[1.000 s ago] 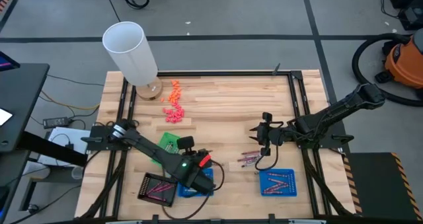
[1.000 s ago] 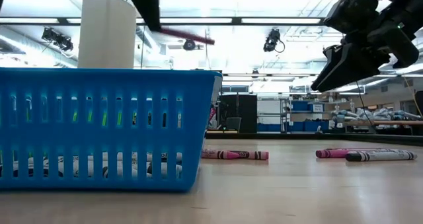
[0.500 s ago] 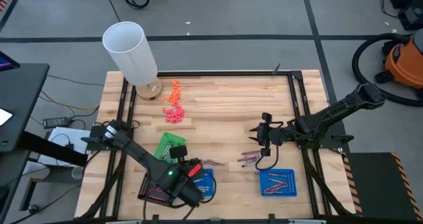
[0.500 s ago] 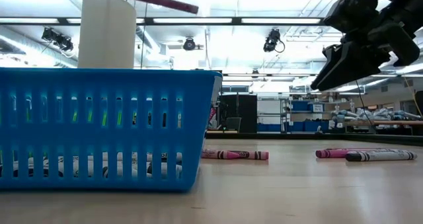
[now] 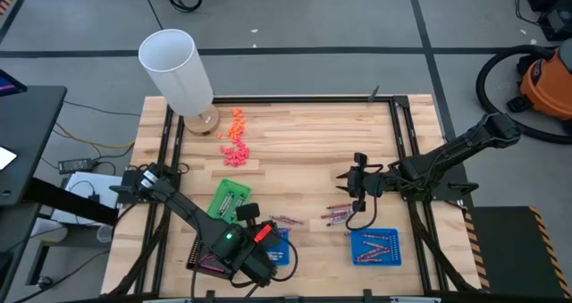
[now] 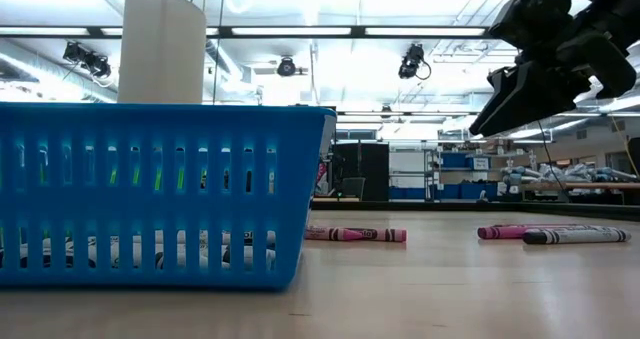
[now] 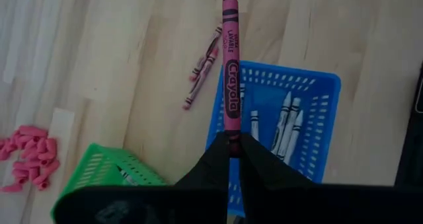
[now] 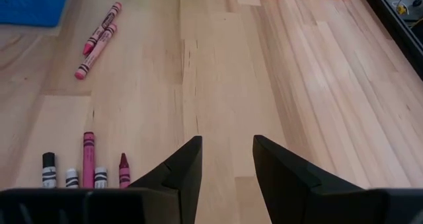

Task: Sort crayons
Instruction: Put the red crayon into the black basket

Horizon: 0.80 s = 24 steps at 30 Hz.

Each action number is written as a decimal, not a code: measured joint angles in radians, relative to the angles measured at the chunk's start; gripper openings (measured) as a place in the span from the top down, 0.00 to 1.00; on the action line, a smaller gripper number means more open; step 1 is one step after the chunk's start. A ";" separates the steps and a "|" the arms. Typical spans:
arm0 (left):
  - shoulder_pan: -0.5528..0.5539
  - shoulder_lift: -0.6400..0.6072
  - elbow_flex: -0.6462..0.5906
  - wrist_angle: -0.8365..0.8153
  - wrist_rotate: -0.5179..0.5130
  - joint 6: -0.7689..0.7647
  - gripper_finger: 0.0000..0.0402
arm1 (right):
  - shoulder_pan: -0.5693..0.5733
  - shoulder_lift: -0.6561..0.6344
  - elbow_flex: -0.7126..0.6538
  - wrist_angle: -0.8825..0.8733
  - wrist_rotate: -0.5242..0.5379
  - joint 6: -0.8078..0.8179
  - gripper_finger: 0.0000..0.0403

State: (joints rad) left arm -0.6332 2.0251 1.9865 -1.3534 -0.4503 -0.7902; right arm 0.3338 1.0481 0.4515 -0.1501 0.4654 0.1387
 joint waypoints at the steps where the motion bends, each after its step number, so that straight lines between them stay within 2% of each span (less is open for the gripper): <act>1: 0.002 0.000 0.000 0.001 0.000 0.000 0.97 | 0.000 0.000 0.000 0.000 0.000 0.000 0.64; 13: 0.007 0.003 0.000 0.042 -0.010 0.048 0.97 | 0.000 0.000 0.000 0.000 -0.001 -0.002 0.64; 17: 0.031 0.007 -0.021 0.234 -0.044 0.196 0.97 | 0.000 0.000 0.000 0.000 -0.001 0.000 0.64; 22: 0.082 0.019 -0.112 0.525 -0.052 0.441 0.97 | 0.000 0.000 0.000 -0.002 -0.001 0.000 0.64; 24: 0.103 0.021 -0.150 0.590 -0.050 0.503 0.97 | 0.000 0.000 0.000 -0.001 -0.008 0.000 0.64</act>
State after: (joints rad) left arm -0.5302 2.0460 1.8365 -0.7630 -0.5000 -0.2871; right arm 0.3336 1.0481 0.4515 -0.1513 0.4570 0.1383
